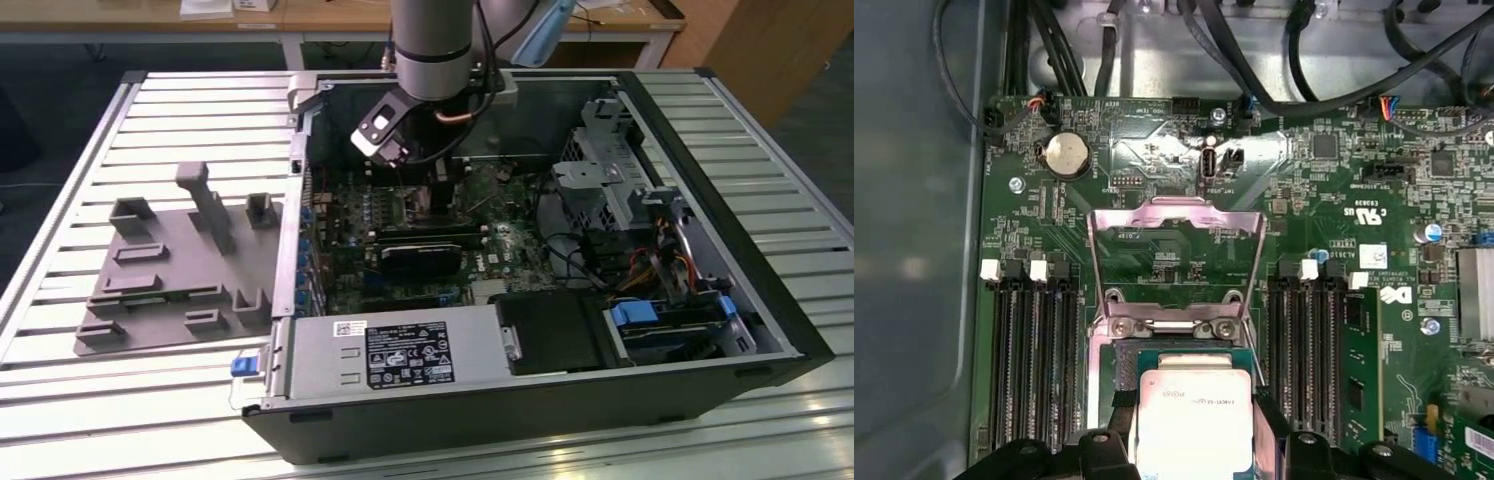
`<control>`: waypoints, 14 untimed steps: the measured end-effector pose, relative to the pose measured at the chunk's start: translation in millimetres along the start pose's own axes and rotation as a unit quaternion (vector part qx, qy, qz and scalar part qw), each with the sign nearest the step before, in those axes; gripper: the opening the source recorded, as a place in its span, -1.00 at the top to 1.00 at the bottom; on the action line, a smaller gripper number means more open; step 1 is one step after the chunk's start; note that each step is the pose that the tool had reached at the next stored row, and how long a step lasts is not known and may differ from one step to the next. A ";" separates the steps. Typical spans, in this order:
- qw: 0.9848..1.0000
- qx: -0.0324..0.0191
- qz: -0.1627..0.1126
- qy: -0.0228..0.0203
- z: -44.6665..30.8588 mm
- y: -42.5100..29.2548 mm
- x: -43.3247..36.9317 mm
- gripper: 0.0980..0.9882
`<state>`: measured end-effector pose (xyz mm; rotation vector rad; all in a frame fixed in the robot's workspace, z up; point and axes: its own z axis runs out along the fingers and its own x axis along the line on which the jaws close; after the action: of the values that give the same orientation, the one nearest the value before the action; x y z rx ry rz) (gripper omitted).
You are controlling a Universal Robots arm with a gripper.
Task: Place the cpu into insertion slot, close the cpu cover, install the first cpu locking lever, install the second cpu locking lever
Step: 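Place the cpu into insertion slot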
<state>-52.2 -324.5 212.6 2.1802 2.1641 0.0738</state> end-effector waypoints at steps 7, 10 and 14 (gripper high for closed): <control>1.000 0.000 0.000 0.000 3.3 -0.5 2.6 0.01; 1.000 0.000 0.000 0.000 6.1 -1.1 2.8 0.01; 1.000 0.000 0.000 0.000 10.3 -2.1 2.9 0.01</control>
<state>-53.4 -321.8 202.1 2.1802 2.1642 0.0739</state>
